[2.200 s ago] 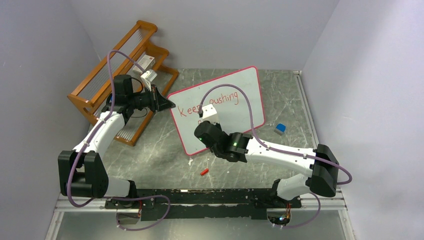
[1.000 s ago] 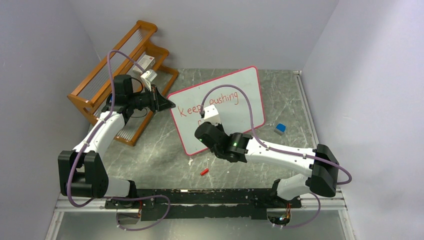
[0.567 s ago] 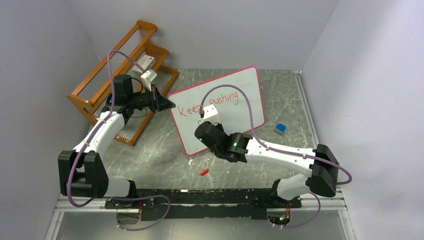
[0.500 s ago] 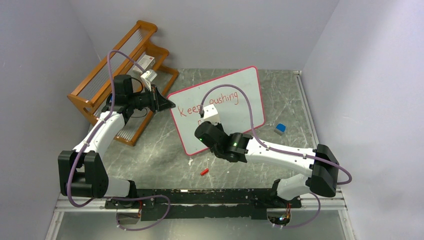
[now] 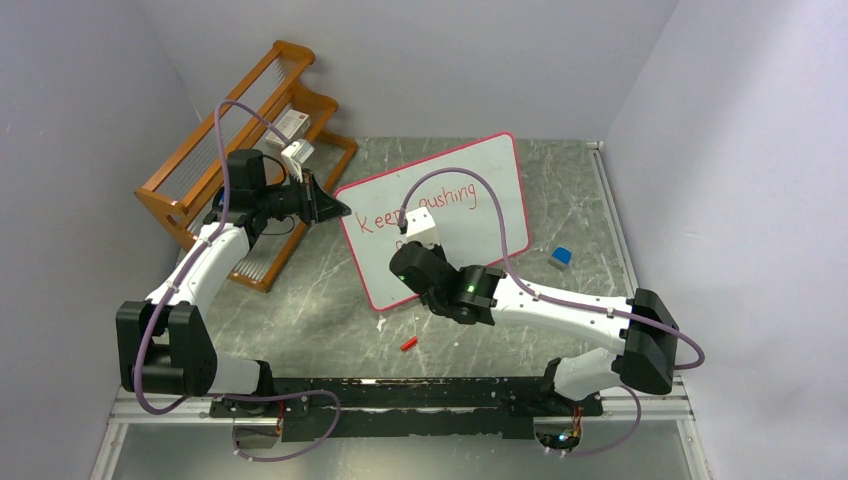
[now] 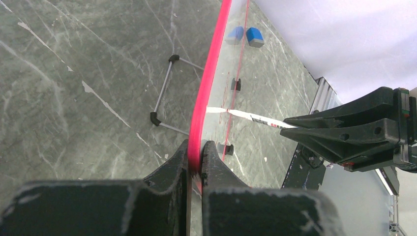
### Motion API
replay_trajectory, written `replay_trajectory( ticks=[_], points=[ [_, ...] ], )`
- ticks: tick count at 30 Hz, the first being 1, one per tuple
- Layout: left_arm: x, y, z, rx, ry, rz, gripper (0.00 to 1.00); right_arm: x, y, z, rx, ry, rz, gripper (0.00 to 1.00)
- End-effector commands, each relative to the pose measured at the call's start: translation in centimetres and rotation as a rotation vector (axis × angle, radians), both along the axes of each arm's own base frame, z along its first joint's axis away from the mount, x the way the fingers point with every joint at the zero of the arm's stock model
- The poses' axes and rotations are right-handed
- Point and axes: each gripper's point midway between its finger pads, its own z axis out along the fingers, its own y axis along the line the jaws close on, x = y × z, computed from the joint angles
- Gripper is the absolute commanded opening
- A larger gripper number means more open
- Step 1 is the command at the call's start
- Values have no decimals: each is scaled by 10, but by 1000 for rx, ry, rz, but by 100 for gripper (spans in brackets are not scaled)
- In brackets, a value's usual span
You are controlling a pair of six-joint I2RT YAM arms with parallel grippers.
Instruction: Write a sentence on the whiteboard
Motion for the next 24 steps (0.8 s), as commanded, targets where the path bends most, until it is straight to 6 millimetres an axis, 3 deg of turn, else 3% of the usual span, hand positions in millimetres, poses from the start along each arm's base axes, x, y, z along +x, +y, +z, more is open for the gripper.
replay_trajectory(
  ticks=[1,24],
  points=[
    [7,7,-35,124,9,48,5,7,10,16,79,-23,-3,0],
    [8,8,-34,126,6,50,5,3,17,17,94,-8,25,0]
  ],
)
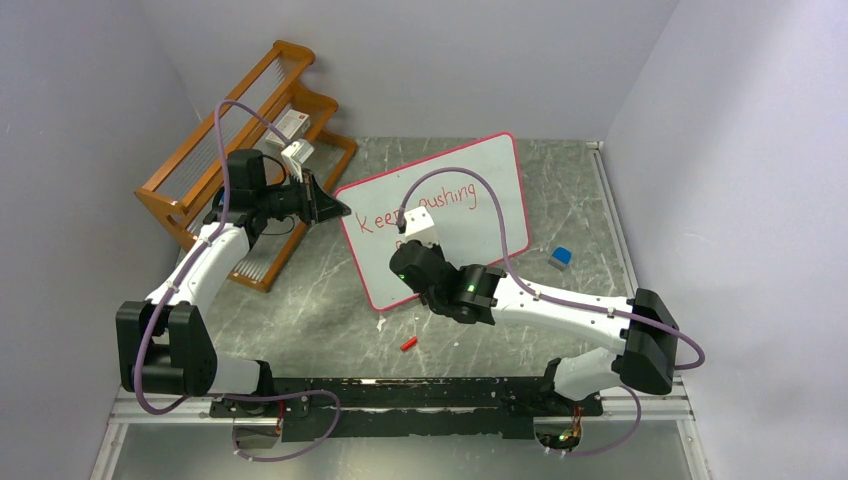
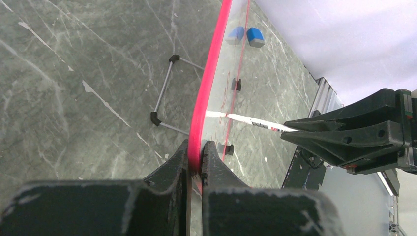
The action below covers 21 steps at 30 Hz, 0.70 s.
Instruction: Write a sentence on the whiteboard
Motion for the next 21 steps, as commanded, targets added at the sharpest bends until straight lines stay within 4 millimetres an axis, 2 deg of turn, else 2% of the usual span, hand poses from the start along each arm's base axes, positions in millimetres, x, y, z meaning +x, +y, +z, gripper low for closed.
replay_trajectory(
  ticks=[1,9,21],
  points=[
    [8,8,-34,125,5,47,5,5,11,16,79,-19,3,0],
    [8,8,-34,125,6,48,5,4,10,16,71,-15,1,0],
    [9,10,-35,135,7,58,5,2,-12,19,41,-33,-34,0]
  ],
)
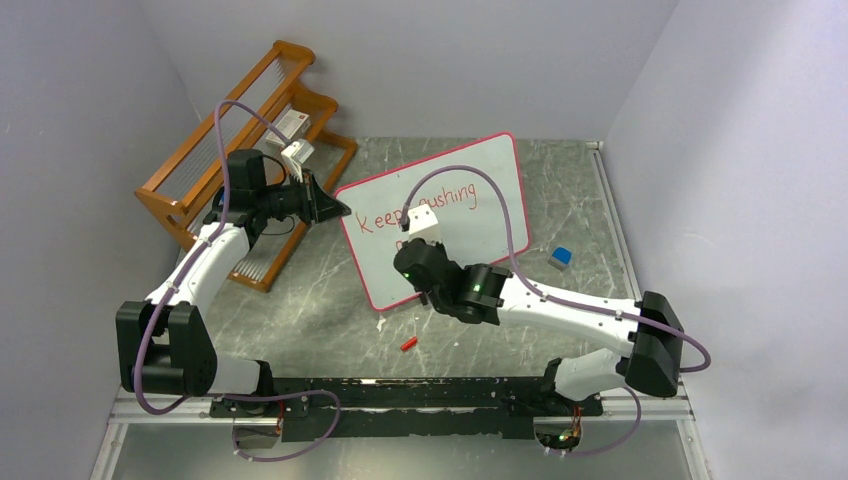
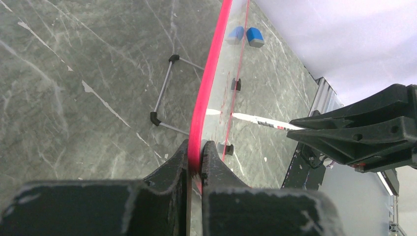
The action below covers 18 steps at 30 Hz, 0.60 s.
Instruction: Write a sentence on the whiteboard
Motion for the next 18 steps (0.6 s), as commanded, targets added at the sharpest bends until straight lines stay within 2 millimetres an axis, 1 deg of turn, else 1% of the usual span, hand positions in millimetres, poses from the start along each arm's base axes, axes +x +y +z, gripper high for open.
replay_trajectory(
  ticks=[1,6,18],
  points=[
    [9,10,-35,134,6,58,5,4,-15,11,13,-35,-51,0],
    [9,10,-36,135,9,58,5,7,-22,8,8,-38,-69,0],
    [9,10,-37,135,11,57,5,11,-18,4,11,-38,-64,0]
  ],
)
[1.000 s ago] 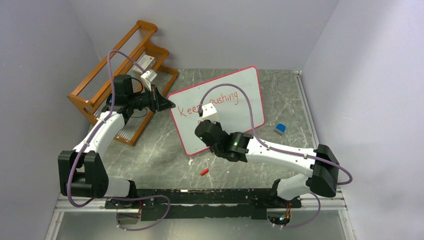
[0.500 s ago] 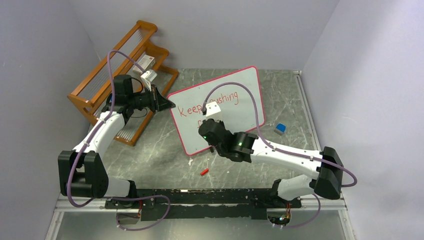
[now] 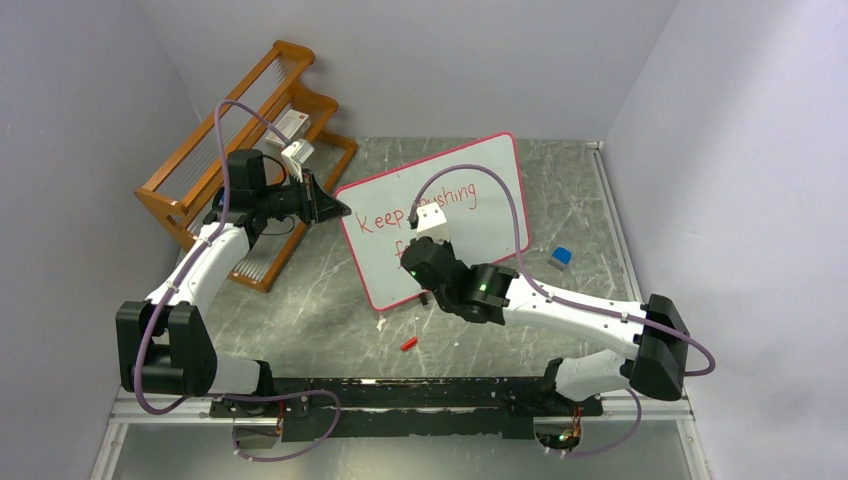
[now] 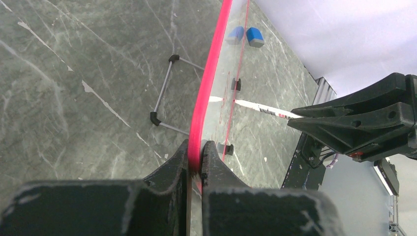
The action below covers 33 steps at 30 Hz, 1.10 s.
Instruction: Write a sentence on the whiteboard
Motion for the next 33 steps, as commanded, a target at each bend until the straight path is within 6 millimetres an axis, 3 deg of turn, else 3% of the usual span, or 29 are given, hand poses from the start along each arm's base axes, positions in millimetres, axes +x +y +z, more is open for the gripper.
replay_trajectory(
  ticks=[1,15,33],
  points=[
    [9,10,-37,135,10,58,5,5,-1,1,12,-16,-21,0],
    [10,9,-37,134,12,56,5,5,2,-8,4,6,-6,0],
    [10,9,-37,133,12,55,5,-2,-13,-27,-42,57,-28,0]
  ],
)
